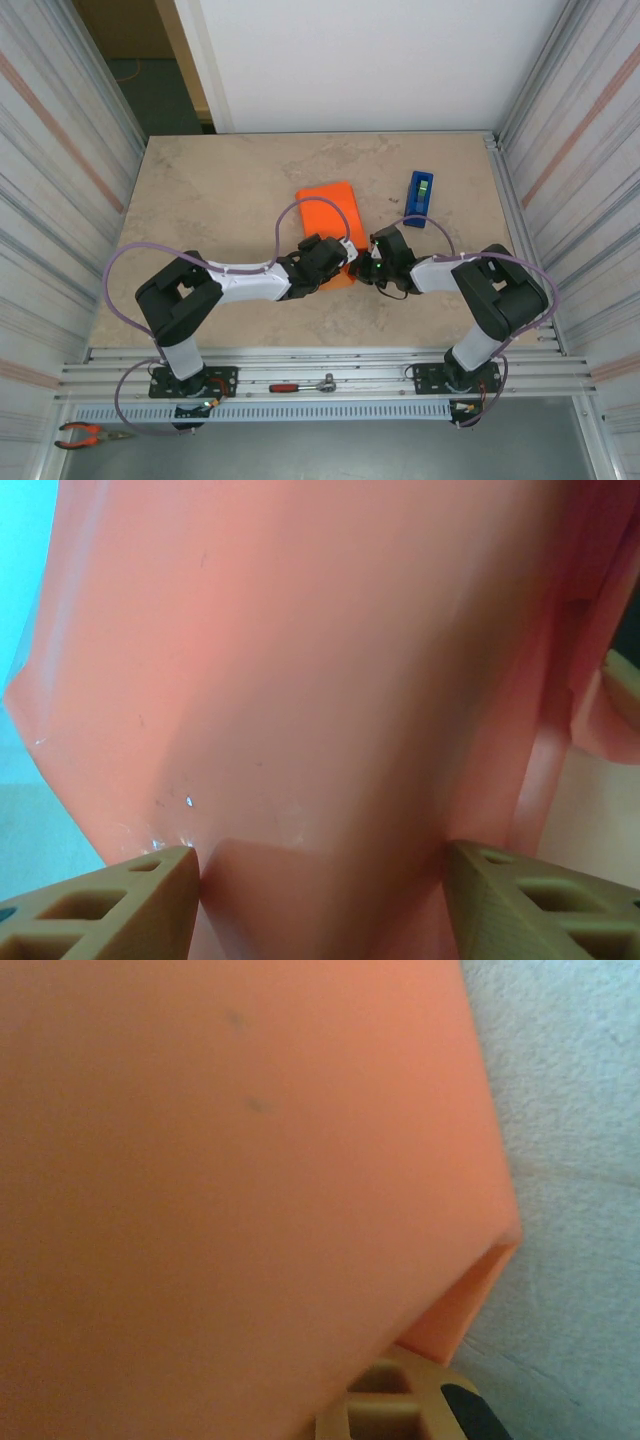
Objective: Wrap the gift box in paper
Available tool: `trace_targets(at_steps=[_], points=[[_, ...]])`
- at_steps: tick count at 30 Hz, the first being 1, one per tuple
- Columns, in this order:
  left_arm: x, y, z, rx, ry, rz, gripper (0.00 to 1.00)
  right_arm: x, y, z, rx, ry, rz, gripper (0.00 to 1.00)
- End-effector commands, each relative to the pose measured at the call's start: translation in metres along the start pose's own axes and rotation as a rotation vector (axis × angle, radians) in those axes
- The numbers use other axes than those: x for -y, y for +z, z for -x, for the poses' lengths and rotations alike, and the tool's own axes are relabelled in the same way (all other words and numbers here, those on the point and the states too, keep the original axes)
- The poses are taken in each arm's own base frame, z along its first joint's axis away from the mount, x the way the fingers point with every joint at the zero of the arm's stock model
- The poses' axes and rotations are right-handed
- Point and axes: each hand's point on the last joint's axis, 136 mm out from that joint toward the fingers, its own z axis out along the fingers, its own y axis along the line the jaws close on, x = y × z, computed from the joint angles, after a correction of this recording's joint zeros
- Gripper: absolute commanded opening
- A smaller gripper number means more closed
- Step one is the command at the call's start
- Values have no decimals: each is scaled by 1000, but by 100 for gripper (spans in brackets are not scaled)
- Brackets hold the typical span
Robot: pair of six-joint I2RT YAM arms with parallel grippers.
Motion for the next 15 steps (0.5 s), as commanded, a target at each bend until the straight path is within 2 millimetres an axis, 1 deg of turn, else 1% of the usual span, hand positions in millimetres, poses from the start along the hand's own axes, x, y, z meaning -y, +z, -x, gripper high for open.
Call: trace_targets(at_steps=[1,5,10,12,15], points=[[28,4,-21,-56,65,-76,65,5,5,-6,-2,18,-7,0],[28,3,-20,-54,65,-77,65,2,-1,-8,1,18,3,0],[29,2,-21,-54,67,-78,65,1,-16,-7,25,-9,-17,0],[29,2,-20,-52,66,-79,65,4,-16,-10,19,-12,-26,0],[27,2,-17,-45,63,-78,64,11,-11,-18,-4,-11,-37,0]])
